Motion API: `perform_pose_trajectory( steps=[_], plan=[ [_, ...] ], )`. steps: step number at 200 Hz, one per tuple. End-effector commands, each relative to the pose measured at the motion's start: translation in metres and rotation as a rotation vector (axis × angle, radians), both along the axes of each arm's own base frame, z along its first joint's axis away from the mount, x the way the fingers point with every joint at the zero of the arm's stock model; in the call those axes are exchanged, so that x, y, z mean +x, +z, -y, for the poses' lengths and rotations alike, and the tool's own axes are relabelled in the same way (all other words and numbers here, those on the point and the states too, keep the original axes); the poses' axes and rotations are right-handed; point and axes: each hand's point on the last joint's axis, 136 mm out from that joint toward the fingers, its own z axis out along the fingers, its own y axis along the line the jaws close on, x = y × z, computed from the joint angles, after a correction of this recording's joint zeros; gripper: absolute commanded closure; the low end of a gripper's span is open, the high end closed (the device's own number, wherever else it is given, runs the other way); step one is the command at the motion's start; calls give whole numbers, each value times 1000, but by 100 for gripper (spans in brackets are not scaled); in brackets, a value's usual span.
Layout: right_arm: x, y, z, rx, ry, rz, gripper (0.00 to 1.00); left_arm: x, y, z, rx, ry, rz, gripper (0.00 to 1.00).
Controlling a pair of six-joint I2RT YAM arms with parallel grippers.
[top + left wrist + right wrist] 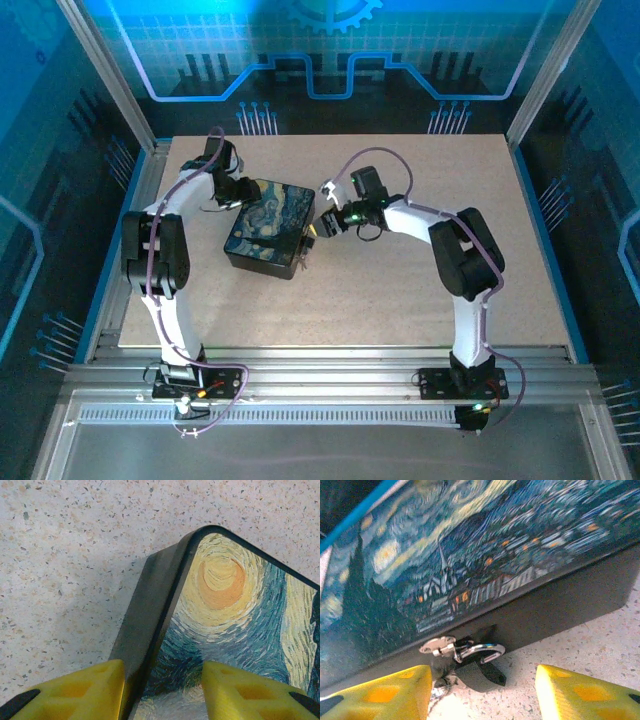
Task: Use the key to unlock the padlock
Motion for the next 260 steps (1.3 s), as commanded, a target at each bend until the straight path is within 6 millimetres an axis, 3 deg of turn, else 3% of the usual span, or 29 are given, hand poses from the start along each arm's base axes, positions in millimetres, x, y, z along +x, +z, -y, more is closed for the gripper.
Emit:
perform_pose_trajectory(
  steps=[1,37,71,92,102,114,137,168,192,224,260],
  plan=[
    [-6,2,2,131,-66,-180,0,-16,-6,12,-45,-7,-75,54],
    [-10,0,14,21,-175,-139,0,-13,19,8,-25,-2,-13,53],
    [-9,38,37,-231,-286,182,0,-11,52,4,4,-5,59,49],
    [3,75,68,-352,-482,371,0,-20,59,2,45,-16,65,44],
    [12,88,96,-347,-673,373,0,-27,55,0,75,-27,51,43],
    [14,87,121,-277,-812,292,0,-34,48,-3,99,-32,27,42],
    [8,78,110,-20,-643,50,4,-48,29,-7,127,-38,-25,42],
    [-9,49,91,-3,-522,-122,25,-60,8,-6,124,-36,-79,47],
    [-17,23,73,51,-487,-305,33,-69,-11,-14,161,-18,-138,54],
    [-28,-6,41,81,-465,-449,32,-83,-31,-31,221,1,-211,70],
    [-36,-37,5,114,-450,-573,30,-95,-49,-51,232,49,-265,77]
  ],
)
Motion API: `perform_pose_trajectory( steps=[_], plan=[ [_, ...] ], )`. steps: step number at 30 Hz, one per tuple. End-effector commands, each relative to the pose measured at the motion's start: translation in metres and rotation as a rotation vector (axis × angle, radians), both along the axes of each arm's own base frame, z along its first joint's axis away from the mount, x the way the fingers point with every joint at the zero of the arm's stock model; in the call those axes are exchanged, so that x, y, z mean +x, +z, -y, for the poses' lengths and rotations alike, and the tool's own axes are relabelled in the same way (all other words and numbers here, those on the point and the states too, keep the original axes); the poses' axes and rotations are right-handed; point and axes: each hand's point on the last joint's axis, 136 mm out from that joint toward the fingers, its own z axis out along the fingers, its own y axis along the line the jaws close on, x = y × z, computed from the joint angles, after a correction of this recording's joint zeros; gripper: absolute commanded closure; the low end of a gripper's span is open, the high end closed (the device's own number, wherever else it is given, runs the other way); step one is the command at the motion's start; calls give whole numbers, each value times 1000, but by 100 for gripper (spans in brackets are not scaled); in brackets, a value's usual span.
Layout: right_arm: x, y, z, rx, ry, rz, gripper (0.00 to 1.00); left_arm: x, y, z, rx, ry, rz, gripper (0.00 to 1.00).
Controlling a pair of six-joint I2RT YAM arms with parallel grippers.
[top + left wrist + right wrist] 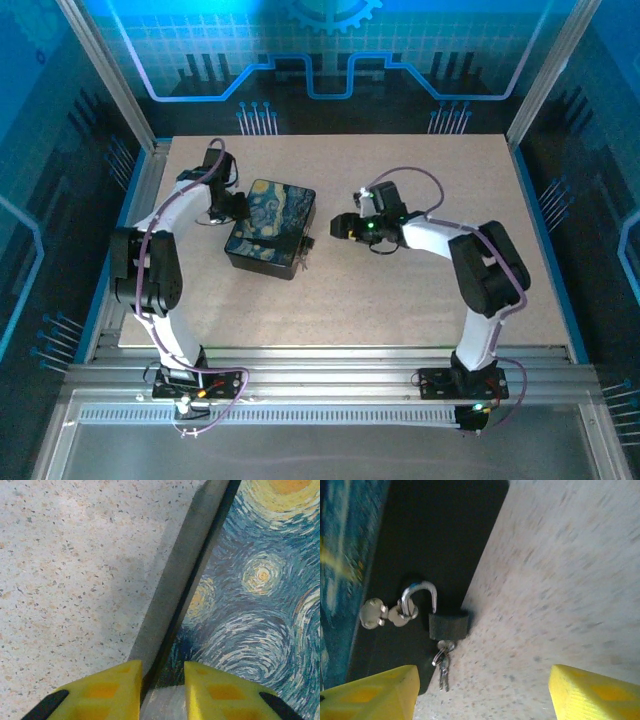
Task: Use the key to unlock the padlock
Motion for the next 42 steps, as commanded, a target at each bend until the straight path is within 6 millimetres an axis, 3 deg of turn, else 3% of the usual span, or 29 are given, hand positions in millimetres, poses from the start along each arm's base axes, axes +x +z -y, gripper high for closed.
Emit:
perform_pose_trajectory(
  steps=[1,6,11,21,27,42],
  plan=[
    [-4,-6,-40,129,5,-95,30,-38,-50,-31,80,52,-186,77],
    [-1,-20,-67,201,-16,-117,31,-41,-58,-38,73,73,-205,78],
    [1,-31,-76,223,-17,-126,31,-40,-59,-38,67,77,-207,78],
    [-17,-44,-95,255,115,-100,26,-33,-60,-38,2,106,-191,78],
    [-16,-27,-109,354,168,-33,20,-37,-72,-41,0,111,-220,79],
    [-27,-7,-117,485,213,4,21,-37,-76,-42,-16,127,-232,79]
  ],
)
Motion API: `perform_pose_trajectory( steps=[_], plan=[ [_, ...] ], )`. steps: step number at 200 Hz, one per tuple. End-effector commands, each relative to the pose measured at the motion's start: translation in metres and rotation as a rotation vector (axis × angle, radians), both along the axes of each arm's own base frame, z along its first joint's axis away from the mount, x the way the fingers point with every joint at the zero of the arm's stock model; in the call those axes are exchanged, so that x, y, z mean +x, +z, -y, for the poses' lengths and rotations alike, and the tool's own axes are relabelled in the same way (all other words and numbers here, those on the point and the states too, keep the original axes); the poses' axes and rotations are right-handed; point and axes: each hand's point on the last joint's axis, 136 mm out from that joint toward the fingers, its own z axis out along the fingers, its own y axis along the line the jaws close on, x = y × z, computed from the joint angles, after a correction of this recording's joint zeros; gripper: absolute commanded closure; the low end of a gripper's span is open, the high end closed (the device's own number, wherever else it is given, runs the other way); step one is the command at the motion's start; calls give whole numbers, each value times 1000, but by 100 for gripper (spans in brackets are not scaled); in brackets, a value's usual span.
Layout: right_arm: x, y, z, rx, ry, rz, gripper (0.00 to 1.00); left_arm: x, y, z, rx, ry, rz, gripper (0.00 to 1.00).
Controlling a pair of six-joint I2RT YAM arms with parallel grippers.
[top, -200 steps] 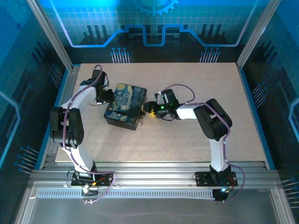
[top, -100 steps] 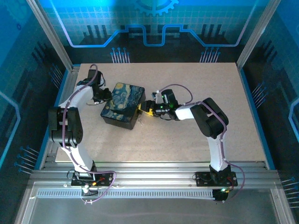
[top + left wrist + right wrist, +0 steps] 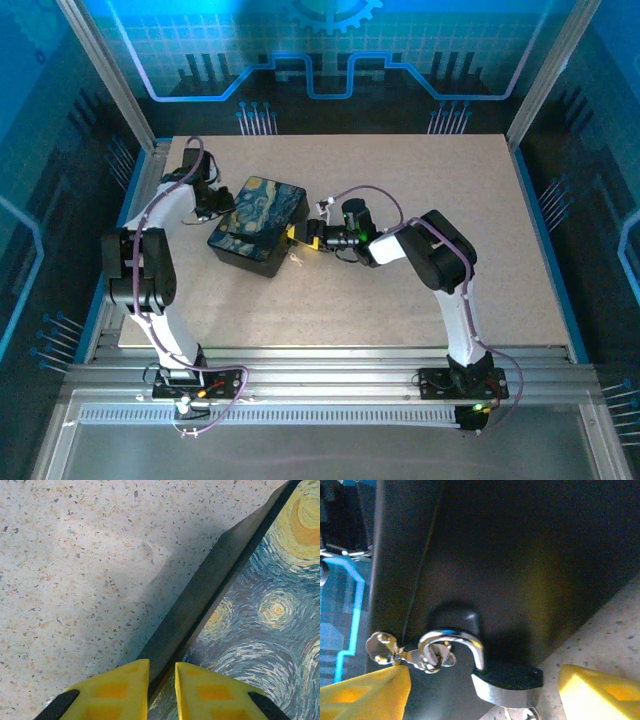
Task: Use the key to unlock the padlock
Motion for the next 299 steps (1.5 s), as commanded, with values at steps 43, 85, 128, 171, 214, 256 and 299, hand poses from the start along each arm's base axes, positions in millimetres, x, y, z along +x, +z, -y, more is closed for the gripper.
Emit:
perform_pose_trajectory(
  steps=[43,85,128,171,214,256,299],
  plan=[
    [-31,-1,-13,70,69,-35,27,-54,-71,-4,9,33,-291,79],
    [-32,3,-6,66,32,-22,37,-52,-66,-3,1,35,-279,79],
    [-25,6,-2,91,-31,-13,55,-51,-62,-2,-7,36,-269,79],
    [-25,8,-1,111,-41,-15,60,-51,-59,-2,-2,37,-263,79],
    [-29,-11,3,38,-61,-79,54,-48,-55,-3,-4,43,-251,78],
    [-40,-22,3,-101,-44,-100,48,-47,-50,-3,1,43,-241,78],
    [-40,-27,-2,-156,-42,-95,50,-46,-50,-2,-10,45,-237,78]
  ],
)
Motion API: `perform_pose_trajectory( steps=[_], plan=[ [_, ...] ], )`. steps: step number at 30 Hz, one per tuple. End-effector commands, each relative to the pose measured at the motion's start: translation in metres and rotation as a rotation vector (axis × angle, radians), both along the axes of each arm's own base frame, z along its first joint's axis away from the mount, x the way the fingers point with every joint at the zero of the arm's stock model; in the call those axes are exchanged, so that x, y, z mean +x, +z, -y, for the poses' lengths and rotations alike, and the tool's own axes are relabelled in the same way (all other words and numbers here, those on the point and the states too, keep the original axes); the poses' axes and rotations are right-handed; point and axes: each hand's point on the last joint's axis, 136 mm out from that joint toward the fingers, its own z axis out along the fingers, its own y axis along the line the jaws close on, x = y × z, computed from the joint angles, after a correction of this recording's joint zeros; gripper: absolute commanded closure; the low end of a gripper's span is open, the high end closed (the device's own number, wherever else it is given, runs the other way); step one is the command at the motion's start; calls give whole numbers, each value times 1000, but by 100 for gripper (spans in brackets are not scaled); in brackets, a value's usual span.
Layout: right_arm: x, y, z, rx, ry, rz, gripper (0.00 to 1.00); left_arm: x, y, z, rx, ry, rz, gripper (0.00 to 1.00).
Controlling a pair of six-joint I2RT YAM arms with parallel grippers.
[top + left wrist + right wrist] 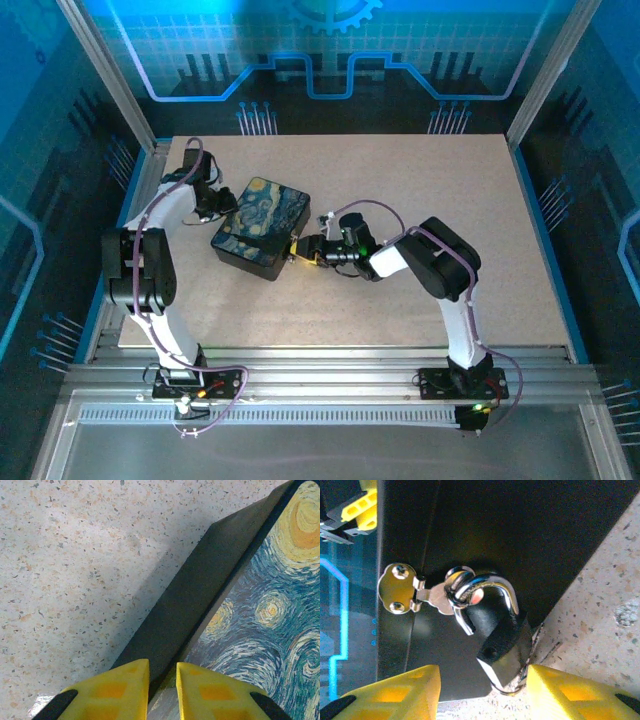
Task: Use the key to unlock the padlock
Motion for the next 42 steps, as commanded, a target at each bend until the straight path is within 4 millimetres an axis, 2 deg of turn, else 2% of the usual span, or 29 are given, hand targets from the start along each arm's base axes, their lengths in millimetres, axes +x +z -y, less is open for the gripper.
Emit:
perform_pose_trajectory(
  steps=[1,6,17,22,29,36,42],
  plan=[
    [-7,-10,-5,-85,18,-7,50,-44,-51,-9,37,35,-232,78],
    [0,-16,-5,-140,3,9,56,-44,-50,-10,41,33,-228,78],
    [8,-21,1,-174,-41,30,77,-45,-49,-9,35,34,-225,78],
    [13,-10,9,-131,-70,55,87,-51,-49,-10,47,48,-231,78],
    [25,13,16,-34,-112,80,90,-59,-41,-13,85,91,-212,77],
    [36,28,23,-1,-164,98,93,-62,-33,-11,110,104,-191,77],
    [44,43,29,42,-208,112,95,-67,-36,-7,150,97,-201,77]
  ],
)
